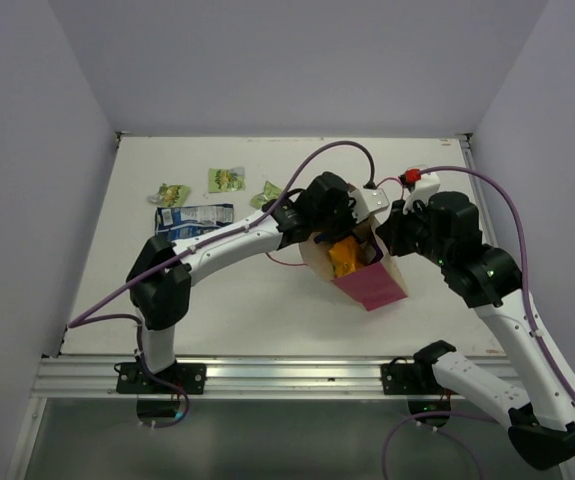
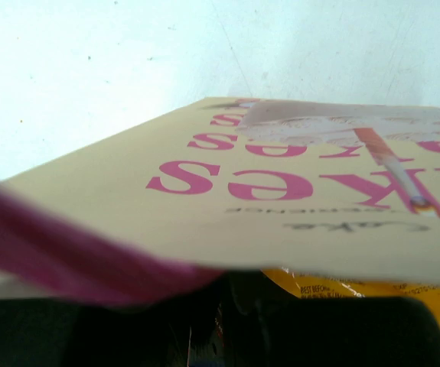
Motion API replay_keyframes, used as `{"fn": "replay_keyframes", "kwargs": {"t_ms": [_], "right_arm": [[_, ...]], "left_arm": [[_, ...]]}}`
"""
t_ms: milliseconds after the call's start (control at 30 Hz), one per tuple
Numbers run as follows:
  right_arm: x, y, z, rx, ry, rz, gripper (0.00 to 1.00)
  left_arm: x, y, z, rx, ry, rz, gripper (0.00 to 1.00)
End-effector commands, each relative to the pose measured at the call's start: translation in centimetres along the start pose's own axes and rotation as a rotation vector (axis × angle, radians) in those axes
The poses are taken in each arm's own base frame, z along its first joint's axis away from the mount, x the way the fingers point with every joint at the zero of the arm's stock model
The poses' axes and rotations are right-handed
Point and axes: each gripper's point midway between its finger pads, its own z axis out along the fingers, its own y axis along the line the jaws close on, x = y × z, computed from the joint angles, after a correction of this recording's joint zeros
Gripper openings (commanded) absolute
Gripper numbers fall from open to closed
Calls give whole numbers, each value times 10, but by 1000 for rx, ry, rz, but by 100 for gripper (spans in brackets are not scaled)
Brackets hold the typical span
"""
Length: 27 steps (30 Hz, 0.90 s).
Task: Place the snacks into the paper bag
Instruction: Place the snack in the paper bag.
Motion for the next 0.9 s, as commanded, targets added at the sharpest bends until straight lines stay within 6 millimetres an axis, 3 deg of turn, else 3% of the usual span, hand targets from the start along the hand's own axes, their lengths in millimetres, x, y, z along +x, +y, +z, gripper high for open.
{"fn": "replay_keyframes", "kwargs": {"t_ms": [0, 200, 433, 567, 867], "right_arm": [[-18, 3, -5, -5, -60, 13, 0], [-20, -1, -7, 22, -67, 20, 0], [-24, -3, -10, 33, -76, 13, 1], [-25, -3, -11, 35, -79, 13, 1], [-24, -2, -11, 31, -77, 16, 1]], "left_arm": [[-40, 5, -11, 15, -118, 13, 22], [-29, 17, -8, -15, -70, -17, 28], [-58, 39, -57, -83, -152, -60, 50], [-55, 32, -65, -54, -143, -82, 50], [-30, 8, -43, 48, -80, -134, 36]]}}
